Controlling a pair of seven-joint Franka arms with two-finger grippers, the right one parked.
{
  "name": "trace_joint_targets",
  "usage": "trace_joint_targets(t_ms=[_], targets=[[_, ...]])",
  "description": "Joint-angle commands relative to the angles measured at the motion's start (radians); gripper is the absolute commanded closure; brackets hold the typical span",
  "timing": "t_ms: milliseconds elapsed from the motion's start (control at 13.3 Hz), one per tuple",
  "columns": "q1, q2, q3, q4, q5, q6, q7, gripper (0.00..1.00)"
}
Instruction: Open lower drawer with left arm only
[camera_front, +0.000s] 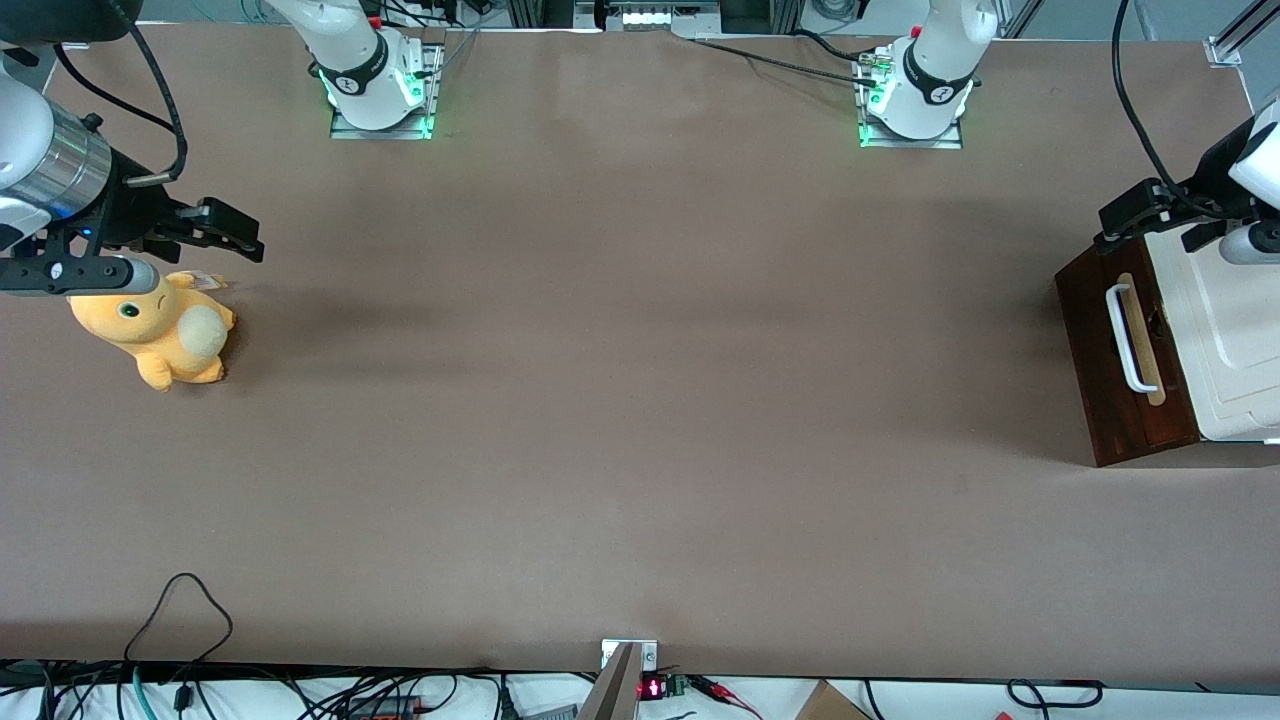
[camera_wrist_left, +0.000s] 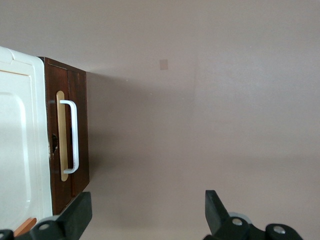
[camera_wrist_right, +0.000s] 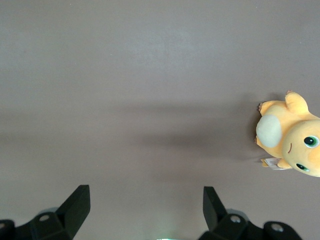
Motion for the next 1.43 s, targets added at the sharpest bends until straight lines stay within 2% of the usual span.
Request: trace_joint_targets(t_ms=[0, 900, 1050, 1200, 1275, 1350], targets=[[0.006, 0.004, 0.002, 0.024, -0.011, -0.028, 0.026, 0.00], [0.006, -0.006, 0.002, 0.024, -0.020, -0.106, 0.031, 0.00], [0.006, -0.004, 0.003, 0.023, -0.034, -0.100, 0.076, 0.00], [0.006, -0.001, 0.003, 0.020, -0.019, -0.100, 0.070, 0.00], [0.006, 0.000, -0.009, 0.020, 0.012, -0.101, 0.063, 0.00], [0.000, 0.005, -0.033, 0.020, 0.114, -0.103, 0.049, 0.00]])
